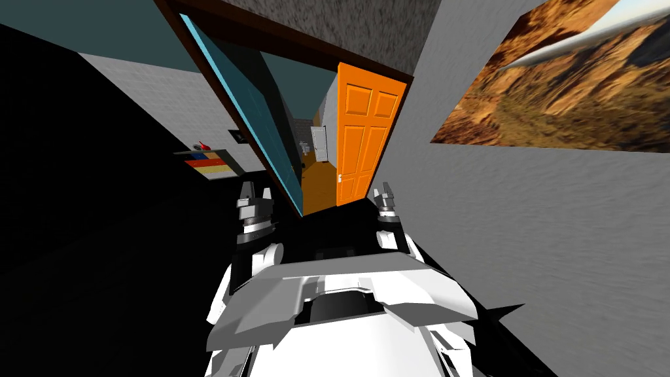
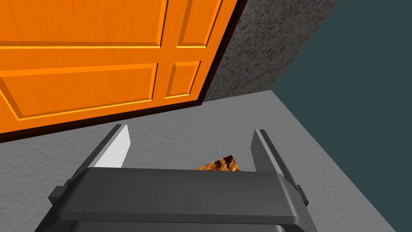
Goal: Push the door open
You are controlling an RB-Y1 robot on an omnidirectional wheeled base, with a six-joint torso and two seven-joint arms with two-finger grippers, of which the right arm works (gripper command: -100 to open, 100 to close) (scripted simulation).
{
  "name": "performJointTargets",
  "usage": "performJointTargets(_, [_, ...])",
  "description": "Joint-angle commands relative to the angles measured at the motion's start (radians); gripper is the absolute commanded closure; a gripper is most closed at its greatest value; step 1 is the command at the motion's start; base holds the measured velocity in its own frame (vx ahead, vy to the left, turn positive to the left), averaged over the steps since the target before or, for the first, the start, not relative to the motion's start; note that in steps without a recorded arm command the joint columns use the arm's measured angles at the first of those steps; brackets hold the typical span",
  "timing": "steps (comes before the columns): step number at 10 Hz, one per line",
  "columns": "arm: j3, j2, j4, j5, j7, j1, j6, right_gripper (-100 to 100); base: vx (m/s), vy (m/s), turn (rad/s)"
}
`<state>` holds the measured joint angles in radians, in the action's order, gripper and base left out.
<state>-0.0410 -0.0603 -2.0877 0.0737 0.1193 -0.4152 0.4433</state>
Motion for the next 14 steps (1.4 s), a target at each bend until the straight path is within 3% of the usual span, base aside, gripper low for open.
performJointTargets(1, [0.002, -0.005, 0.035, -0.003, -0.003, 0.014, 0.007, -100, 0.095, -0.027, 0.029])
performJointTargets(14, [0.032, -0.029, 0.348, -0.023, -0.037, 0.128, 0.080, -100, 0.097, -0.029, 0.033])
